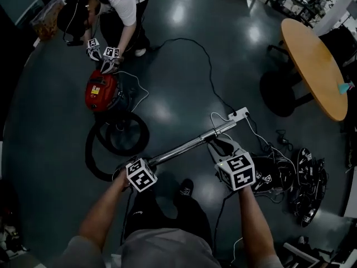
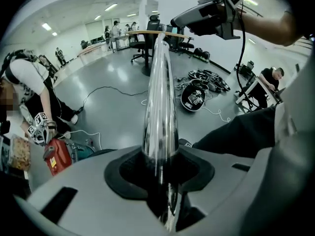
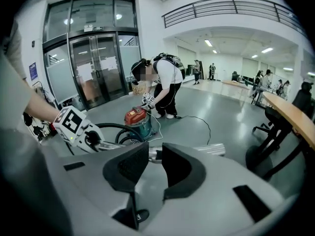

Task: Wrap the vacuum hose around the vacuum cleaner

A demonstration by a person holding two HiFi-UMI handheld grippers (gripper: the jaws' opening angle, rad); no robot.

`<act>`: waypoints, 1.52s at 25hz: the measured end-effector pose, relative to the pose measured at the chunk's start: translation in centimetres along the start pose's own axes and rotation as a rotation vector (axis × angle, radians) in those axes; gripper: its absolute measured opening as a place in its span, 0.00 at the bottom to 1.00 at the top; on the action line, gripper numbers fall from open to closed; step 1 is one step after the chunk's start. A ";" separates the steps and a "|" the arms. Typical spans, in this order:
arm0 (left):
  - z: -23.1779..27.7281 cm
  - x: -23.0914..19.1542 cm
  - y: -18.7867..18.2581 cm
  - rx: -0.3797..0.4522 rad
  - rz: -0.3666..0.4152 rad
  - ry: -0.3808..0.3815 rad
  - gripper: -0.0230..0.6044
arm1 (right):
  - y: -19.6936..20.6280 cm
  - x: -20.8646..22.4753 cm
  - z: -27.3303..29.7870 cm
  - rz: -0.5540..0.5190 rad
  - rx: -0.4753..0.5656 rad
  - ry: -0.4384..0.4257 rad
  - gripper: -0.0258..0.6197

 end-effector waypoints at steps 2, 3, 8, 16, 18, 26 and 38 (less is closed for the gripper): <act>2.0 -1.3 -0.2 -0.001 -0.025 -0.021 0.27 | 0.0 3.6 2.1 0.010 0.021 0.031 0.18; 3.1 -2.0 -0.1 -0.002 -0.032 -0.031 0.27 | 0.0 5.2 3.3 0.011 0.028 0.046 0.18; 8.9 -4.6 2.2 -0.017 -0.062 -0.060 0.27 | 0.6 11.1 10.0 0.068 0.007 0.019 0.18; 18.1 -8.3 7.2 0.002 -0.123 -0.110 0.27 | 7.9 14.8 22.7 0.109 -0.135 -0.109 0.39; 20.5 -8.8 8.5 0.004 -0.134 -0.122 0.27 | 9.6 14.6 26.2 0.085 -0.164 -0.172 0.41; 30.2 -11.1 11.0 0.030 -0.100 -0.169 0.27 | 15.0 15.8 38.3 0.081 -0.180 -0.276 0.42; 44.8 -13.8 13.2 0.007 -0.054 -0.065 0.27 | 26.2 19.1 50.7 0.061 -0.333 -0.291 0.41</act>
Point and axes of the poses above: the fingertips, and each gripper's own axes: z forward along the fingers, x to its right, y out of its underside, the point moved 4 cm from there along -z, backward along the fingers, and after that the axes turned 3 degrees about -x, right-handed, at the moved point
